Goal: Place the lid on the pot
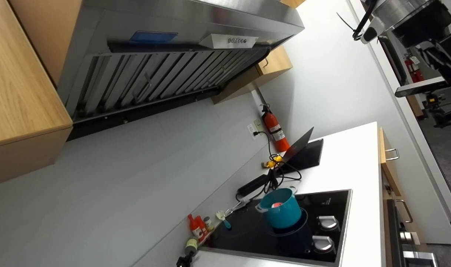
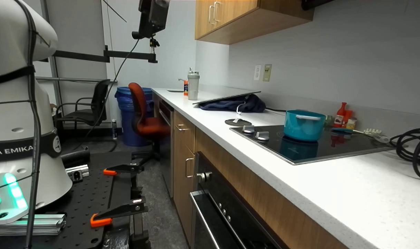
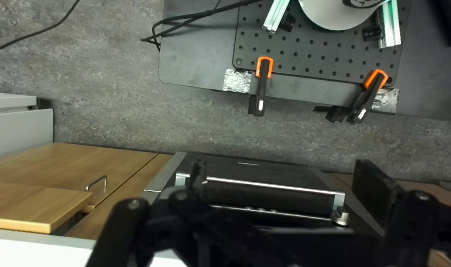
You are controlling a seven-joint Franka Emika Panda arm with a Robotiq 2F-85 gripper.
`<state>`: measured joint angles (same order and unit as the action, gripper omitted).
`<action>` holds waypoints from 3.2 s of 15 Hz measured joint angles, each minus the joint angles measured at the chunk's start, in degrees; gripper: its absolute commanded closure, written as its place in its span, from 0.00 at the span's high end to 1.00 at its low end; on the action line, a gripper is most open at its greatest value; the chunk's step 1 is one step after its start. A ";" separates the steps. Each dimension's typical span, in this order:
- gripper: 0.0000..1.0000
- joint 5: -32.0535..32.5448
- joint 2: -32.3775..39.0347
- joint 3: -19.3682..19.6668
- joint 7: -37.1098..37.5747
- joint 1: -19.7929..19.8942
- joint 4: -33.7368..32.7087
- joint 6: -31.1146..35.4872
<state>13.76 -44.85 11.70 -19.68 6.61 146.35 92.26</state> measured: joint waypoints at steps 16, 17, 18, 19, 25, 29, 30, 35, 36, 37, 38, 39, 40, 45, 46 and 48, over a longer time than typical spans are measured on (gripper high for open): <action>1.00 -7.82 7.81 -7.12 -0.06 -12.85 4.06 11.50; 1.00 -8.18 8.71 -7.63 -0.06 -13.48 4.01 12.54; 1.00 -8.46 9.61 -8.15 -0.06 -13.98 3.93 13.60; 1.00 -8.63 10.50 -8.64 -0.06 -14.42 3.84 14.69; 1.00 -9.16 15.72 -10.94 -0.10 -16.57 2.17 20.66; 1.00 -9.36 17.46 -12.39 -0.17 -17.07 0.50 21.53; 1.00 -9.36 17.50 -12.48 -0.17 -17.08 0.38 21.53; 1.00 -9.36 17.50 -12.47 -0.23 -17.08 0.35 21.53; 1.00 -9.36 17.50 -12.47 -0.23 -17.08 0.35 21.53; 1.00 -9.36 17.50 -12.47 -0.23 -17.08 0.35 21.53; 1.00 -9.36 17.50 -12.47 -0.23 -17.07 0.39 21.53; 1.00 -9.36 17.50 -12.47 -0.23 -17.06 0.52 21.53; 1.00 -9.36 17.53 -12.47 -0.23 -17.06 0.68 21.54; 1.00 -9.35 19.35 -13.11 -0.23 -17.08 0.96 25.03; 1.00 -9.35 20.05 -13.40 -0.23 -17.08 0.92 26.43; 1.00 -9.35 21.63 -14.09 -0.23 -17.11 0.71 29.32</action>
<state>4.40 -23.22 -2.39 -19.91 -10.49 147.05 121.58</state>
